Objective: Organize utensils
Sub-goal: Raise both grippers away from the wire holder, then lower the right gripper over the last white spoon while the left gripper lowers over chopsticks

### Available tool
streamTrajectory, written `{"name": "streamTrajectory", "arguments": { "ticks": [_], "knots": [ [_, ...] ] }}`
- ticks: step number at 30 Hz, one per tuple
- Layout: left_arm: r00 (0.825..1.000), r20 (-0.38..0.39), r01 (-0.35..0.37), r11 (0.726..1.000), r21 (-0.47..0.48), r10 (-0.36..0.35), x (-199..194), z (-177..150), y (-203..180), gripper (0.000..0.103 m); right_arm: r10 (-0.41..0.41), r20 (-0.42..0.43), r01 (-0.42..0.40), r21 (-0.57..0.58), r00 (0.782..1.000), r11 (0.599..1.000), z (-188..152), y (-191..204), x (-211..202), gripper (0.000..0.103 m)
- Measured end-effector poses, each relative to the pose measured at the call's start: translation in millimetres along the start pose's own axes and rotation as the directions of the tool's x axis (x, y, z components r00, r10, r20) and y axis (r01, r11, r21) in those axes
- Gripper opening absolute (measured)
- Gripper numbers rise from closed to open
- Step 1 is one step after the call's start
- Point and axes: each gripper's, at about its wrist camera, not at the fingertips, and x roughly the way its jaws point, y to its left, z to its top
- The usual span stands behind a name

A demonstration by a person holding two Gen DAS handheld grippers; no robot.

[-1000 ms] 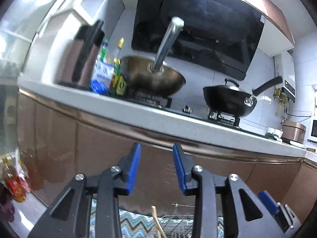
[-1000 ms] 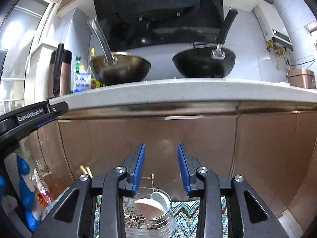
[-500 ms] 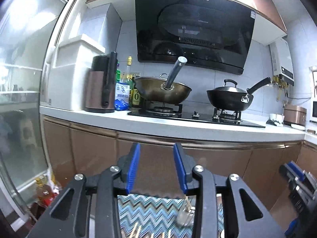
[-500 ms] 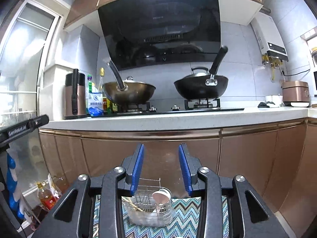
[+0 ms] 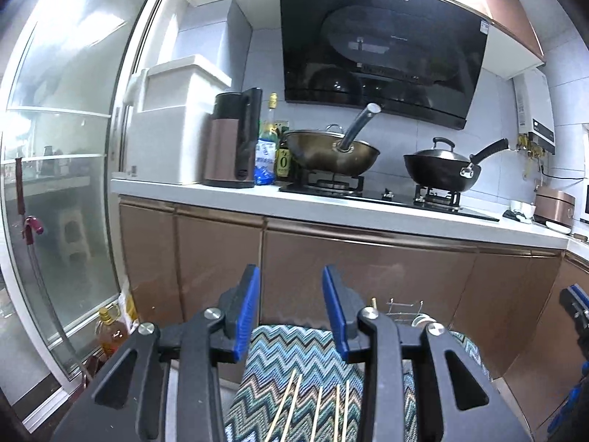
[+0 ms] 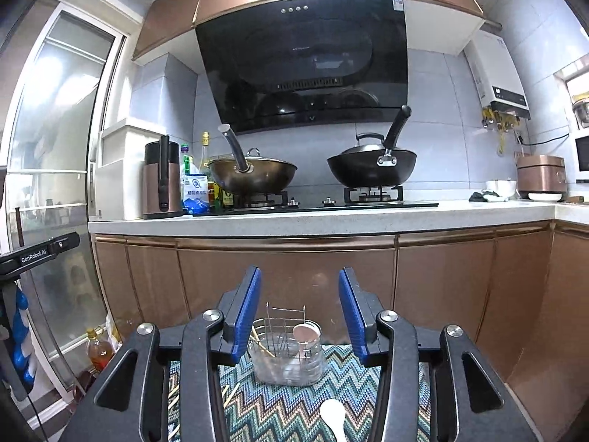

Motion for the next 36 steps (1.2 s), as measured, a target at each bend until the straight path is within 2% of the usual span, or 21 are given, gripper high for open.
{"name": "streamTrajectory", "arguments": {
  "ticks": [10, 16, 19, 22, 27, 36],
  "knots": [
    [0.999, -0.043, -0.018, 1.0, 0.012, 0.019, -8.2, -7.9, 12.6, 0.034, 0.008, 0.009, -0.008, 0.015, 1.0, 1.0, 0.8, -5.1, -20.4, 0.044],
    [0.992, -0.124, 0.018, 1.0, 0.026, -0.014, 1.9, -18.6, 10.6, 0.034, 0.003, -0.008, -0.002, 0.03, 1.0, 1.0, -4.8, -14.0, -20.9, 0.044],
    [0.981, -0.19, 0.039, 0.999, 0.018, -0.034, 15.4, -28.5, 10.4, 0.034, 0.0, -0.023, 0.001, 0.036, 1.0, 0.999, -8.8, -18.9, -18.1, 0.045],
    [0.958, -0.282, 0.063, 0.998, 0.015, -0.056, 36.6, -42.2, 8.3, 0.034, -0.002, -0.05, 0.004, 0.038, 0.999, 0.999, -15.2, -23.9, -11.3, 0.045],
    [0.89, -0.446, 0.105, 0.994, 0.006, -0.092, 76.9, -71.1, 5.5, 0.034, 0.017, -0.13, -0.011, 0.049, 0.991, 0.999, -26.8, -30.9, 7.6, 0.045],
    [0.804, -0.586, 0.124, 0.992, -0.005, -0.104, 131.3, -113.4, 5.1, 0.034, 0.027, -0.277, -0.006, 0.075, 0.961, 0.997, -62.1, -47.7, 49.6, 0.046]
  ]
}}
